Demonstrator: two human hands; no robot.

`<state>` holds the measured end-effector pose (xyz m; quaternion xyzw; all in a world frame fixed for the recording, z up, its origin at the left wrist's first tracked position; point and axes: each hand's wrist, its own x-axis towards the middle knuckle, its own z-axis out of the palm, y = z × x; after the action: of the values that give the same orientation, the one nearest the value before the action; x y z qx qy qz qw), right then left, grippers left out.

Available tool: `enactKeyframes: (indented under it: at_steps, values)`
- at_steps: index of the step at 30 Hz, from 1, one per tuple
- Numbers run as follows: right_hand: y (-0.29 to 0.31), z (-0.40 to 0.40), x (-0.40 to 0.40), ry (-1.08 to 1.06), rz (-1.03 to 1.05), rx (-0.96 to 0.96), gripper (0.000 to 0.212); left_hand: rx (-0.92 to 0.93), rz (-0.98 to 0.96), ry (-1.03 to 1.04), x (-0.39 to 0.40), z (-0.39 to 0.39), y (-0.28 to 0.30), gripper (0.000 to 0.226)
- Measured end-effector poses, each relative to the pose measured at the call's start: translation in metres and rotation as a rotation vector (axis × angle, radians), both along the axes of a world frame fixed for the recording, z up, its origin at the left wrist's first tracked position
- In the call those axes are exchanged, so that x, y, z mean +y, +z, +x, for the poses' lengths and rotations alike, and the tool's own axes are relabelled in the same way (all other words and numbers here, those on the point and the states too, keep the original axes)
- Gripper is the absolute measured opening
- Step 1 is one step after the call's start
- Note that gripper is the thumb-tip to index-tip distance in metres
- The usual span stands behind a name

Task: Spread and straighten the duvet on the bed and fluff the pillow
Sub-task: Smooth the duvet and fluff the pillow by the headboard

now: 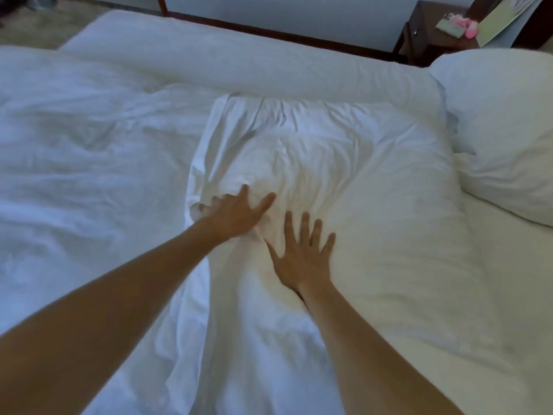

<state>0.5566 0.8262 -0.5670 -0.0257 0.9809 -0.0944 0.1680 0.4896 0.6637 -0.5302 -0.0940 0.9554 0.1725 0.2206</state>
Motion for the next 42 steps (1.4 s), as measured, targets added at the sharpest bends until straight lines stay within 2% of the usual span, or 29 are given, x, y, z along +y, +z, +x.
enactKeyframes:
  at_steps: [2,4,5,7,9,11,14,20,24,29,37,40,42]
  values:
    - [-0.006,0.021,-0.012,0.031,0.010,0.039,0.078,0.058,-0.063,-0.114,0.013,0.027,0.003,0.081]
    - [-0.013,0.032,-0.017,0.054,0.050,0.029,0.080,0.113,-0.215,-0.295,0.003,0.062,-0.022,0.065]
    - [-0.016,0.038,-0.018,0.068,0.077,0.028,0.083,0.158,-0.255,-0.318,-0.010,0.081,-0.039,0.061]
    - [-0.019,0.052,-0.020,0.099,0.105,0.025,0.092,0.252,-0.303,-0.254,-0.036,0.113,-0.068,0.060]
    - [-0.019,0.064,-0.024,0.128,0.113,0.005,0.100,0.261,-0.304,-0.181,-0.050,0.133,-0.075,0.062]
    - [-0.013,0.071,-0.027,0.134,0.095,-0.026,0.101,0.207,-0.346,-0.187,-0.050,0.145,-0.067,0.059]
    - [0.005,0.082,-0.028,0.149,0.045,-0.104,0.101,0.015,-0.345,-0.242,-0.054,0.153,-0.040,0.061]
    - [0.038,0.086,-0.043,0.291,-0.047,-0.083,0.099,-0.206,-0.579,-0.280,-0.116,0.162,0.019,0.068]
    - [0.047,0.075,-0.086,0.374,-0.097,-0.028,0.086,-0.300,-0.391,-0.192,-0.156,0.169,0.028,0.071]
    - [0.035,0.068,-0.169,0.453,-0.260,0.068,0.069,-0.274,-0.333,-0.139,-0.219,0.186,0.009,0.074]
    - [-0.004,0.085,-0.386,0.444,-0.343,-0.079,0.067,-0.151,-0.276,-0.177,-0.413,0.192,-0.036,0.078]
    - [-0.012,0.090,-0.483,0.439,-0.221,-0.112,0.070,-0.096,-0.315,-0.202,-0.511,0.206,-0.041,0.074]
    - [-0.014,0.095,-0.543,0.351,-0.116,-0.165,0.072,-0.100,-0.304,-0.103,-0.579,0.219,-0.047,0.074]
